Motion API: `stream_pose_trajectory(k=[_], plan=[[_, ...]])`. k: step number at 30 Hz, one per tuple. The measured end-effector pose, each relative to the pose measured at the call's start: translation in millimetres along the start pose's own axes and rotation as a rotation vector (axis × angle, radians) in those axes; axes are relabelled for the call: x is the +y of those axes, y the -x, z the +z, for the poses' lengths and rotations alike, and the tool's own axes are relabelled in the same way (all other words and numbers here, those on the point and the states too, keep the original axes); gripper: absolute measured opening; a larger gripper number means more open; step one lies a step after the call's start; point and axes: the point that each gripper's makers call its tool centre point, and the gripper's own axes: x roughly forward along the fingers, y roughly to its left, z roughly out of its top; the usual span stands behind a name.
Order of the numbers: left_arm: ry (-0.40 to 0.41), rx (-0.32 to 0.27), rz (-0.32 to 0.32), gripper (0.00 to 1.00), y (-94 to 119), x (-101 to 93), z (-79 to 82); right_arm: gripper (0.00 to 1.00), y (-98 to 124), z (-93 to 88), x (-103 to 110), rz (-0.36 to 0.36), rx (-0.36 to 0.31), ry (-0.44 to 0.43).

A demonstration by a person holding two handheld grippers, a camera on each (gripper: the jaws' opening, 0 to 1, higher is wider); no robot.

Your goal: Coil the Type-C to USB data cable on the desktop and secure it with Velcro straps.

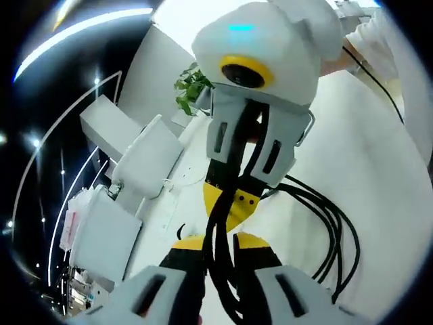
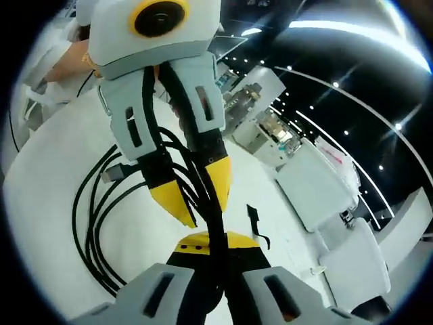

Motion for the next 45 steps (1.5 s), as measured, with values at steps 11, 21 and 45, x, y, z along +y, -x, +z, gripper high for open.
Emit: stream_pose_trajectory(k=[11, 21, 45], plan=[[0.609, -0.432, 0.008, 0.35, 45.7, 21.4, 11.0, 0.04, 2.7, -13.1, -8.3, -0.036, 0.030, -0.140], [1.153, -0.502, -0.172, 0.44, 37.8, 31.0, -28.3, 0.04, 3.9, -6.6, -8.7, -0.043, 0.018, -0.126], [1.521, -0.458, -0.328, 0.55, 25.1, 4.3, -47.5, 0.04, 14.2, -13.8, -11.7, -0.047, 0.005, -0.215]])
